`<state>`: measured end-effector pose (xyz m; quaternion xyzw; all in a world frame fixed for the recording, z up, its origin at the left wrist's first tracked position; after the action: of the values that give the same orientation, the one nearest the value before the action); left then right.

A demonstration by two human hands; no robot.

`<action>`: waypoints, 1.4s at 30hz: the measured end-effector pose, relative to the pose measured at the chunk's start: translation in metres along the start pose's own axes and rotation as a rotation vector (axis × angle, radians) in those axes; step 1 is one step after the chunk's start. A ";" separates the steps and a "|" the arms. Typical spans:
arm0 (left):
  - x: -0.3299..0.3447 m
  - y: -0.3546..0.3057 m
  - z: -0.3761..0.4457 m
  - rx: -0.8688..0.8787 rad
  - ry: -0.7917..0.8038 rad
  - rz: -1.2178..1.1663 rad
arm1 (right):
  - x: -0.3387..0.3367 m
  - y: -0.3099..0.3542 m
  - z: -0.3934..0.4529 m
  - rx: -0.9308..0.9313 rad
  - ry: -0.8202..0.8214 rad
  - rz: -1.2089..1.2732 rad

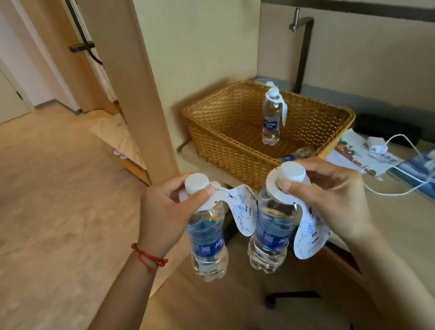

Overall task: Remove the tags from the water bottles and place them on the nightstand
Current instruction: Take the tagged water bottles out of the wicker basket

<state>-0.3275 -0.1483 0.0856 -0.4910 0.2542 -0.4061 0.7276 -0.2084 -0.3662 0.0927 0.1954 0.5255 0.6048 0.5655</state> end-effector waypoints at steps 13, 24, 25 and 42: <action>0.087 0.012 -0.055 -0.052 0.175 0.016 | -0.086 -0.025 -0.083 0.067 -0.161 -0.116; 0.209 -0.004 -0.048 0.025 0.216 0.000 | -0.200 -0.059 -0.079 0.032 -0.245 -0.086; 0.222 -0.004 -0.048 0.022 0.221 -0.012 | -0.211 -0.064 -0.077 0.026 -0.245 -0.094; 0.363 0.051 -0.011 -0.021 0.228 -0.030 | -0.315 -0.165 -0.030 0.107 -0.252 -0.150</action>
<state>-0.1217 -0.4495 0.0447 -0.4528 0.3323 -0.4675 0.6826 -0.0648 -0.6903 0.0525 0.2599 0.4952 0.5026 0.6593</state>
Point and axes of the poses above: each hand's wrist, its own z-axis towards the middle knuckle, its own x-axis out of the palm, y = z × x, the point moved 9 cm from there along z, towards the middle knuckle, and after that the axes turned 13 degrees about -z, right-handed, at the moved point
